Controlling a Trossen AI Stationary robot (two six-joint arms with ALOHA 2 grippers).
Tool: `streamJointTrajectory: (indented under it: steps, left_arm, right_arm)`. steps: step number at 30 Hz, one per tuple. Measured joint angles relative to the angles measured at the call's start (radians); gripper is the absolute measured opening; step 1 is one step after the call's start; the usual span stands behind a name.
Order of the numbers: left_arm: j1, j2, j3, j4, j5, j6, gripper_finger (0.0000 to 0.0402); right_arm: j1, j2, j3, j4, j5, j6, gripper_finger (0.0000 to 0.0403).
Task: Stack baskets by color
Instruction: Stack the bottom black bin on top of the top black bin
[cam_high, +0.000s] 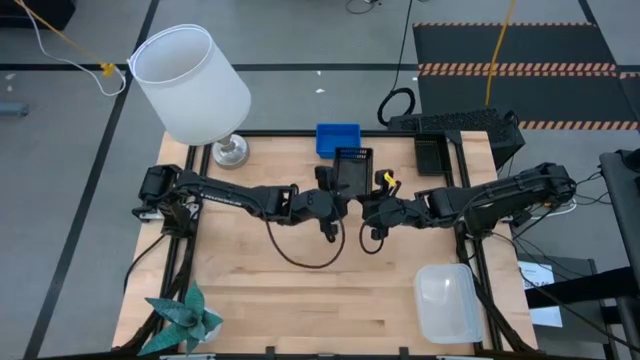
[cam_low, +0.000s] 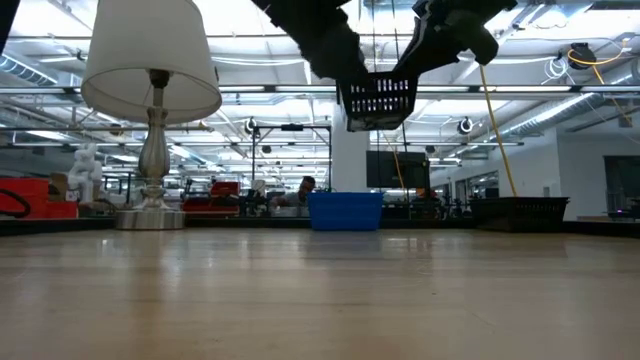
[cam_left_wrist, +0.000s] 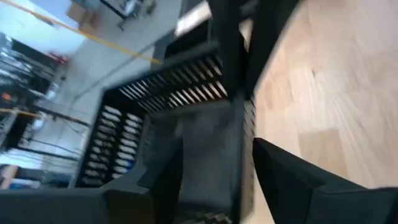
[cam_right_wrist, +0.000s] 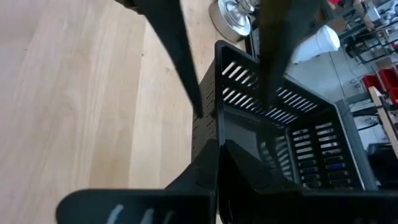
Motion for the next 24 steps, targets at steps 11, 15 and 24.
streamJointTrajectory:
  steps: [11, 15, 24]
  left_arm:
    - [0.023, 0.000, 0.000, -0.088, 0.037, 0.001, 0.0076]
    - [0.014, 0.000, 0.000, -0.081, 0.035, 0.024, 0.0013]
    - [0.011, 0.000, 0.000, -0.062, 0.025, 0.035, 0.0007]
  right_arm:
    - [0.000, 0.000, 0.000, -0.002, 0.000, -0.020, 0.0005]
    - [0.001, 0.000, 0.000, -0.007, -0.002, 0.000, 0.0014]
    - [0.000, -0.001, 0.001, 0.014, -0.028, 0.105, 0.0098]
